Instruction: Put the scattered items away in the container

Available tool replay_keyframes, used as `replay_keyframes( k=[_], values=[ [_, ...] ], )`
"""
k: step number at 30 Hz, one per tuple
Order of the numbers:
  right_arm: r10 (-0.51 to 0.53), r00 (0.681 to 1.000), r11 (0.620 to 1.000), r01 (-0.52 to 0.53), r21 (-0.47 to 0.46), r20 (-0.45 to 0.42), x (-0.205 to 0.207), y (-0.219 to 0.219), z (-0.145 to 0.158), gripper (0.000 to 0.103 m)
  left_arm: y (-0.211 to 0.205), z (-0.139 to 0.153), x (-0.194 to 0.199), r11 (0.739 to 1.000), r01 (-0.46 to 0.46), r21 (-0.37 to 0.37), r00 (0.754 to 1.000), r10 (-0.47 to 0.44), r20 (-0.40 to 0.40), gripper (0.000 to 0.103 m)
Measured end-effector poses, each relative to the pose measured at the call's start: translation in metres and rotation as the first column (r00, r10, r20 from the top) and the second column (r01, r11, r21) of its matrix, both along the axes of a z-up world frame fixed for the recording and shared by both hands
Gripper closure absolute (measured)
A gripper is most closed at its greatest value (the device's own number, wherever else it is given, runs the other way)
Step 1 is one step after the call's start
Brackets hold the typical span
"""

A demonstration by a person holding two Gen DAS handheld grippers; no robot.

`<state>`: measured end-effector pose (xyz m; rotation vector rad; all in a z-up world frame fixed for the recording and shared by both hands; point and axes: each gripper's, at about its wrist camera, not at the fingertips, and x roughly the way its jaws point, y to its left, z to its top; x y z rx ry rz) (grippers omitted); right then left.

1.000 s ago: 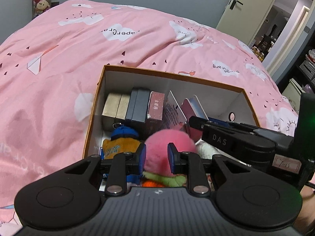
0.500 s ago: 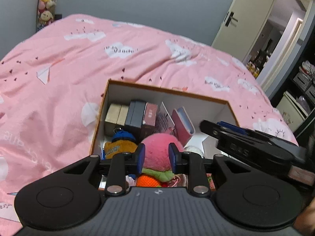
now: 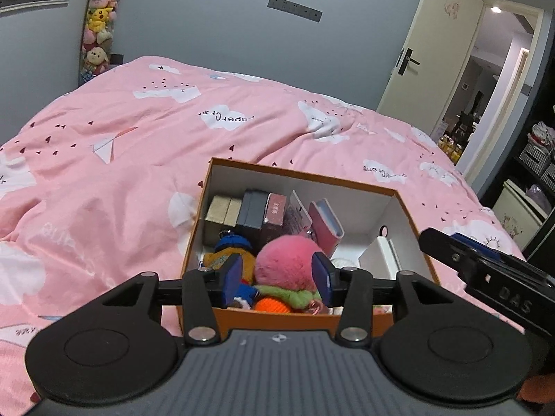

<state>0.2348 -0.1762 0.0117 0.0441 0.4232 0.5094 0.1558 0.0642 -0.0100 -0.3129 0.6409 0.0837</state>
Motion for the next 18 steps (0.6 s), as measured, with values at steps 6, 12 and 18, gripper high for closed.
replay_keyframes(
  k=[6, 12, 18],
  values=[
    [0.004, 1.000, 1.000, -0.004, -0.022, 0.001, -0.015, 0.003, -0.014, 0.037, -0.005, -0.008, -0.010, 0.996, -0.047, 0.070, 0.998, 0.044, 0.038, 0.042],
    [-0.007, 1.000, 0.999, 0.007, -0.052, 0.007, -0.019, 0.007, -0.029, 0.028, -0.009, -0.017, -0.008, 0.992, -0.069, 0.107, 0.997, 0.063, 0.053, 0.035],
    [-0.011, 1.000, 0.999, 0.012, -0.053, 0.016, -0.017, 0.008, -0.037, 0.028, -0.014, -0.024, -0.003, 0.988, -0.072, 0.139, 0.997, 0.065, 0.050, 0.032]
  ],
)
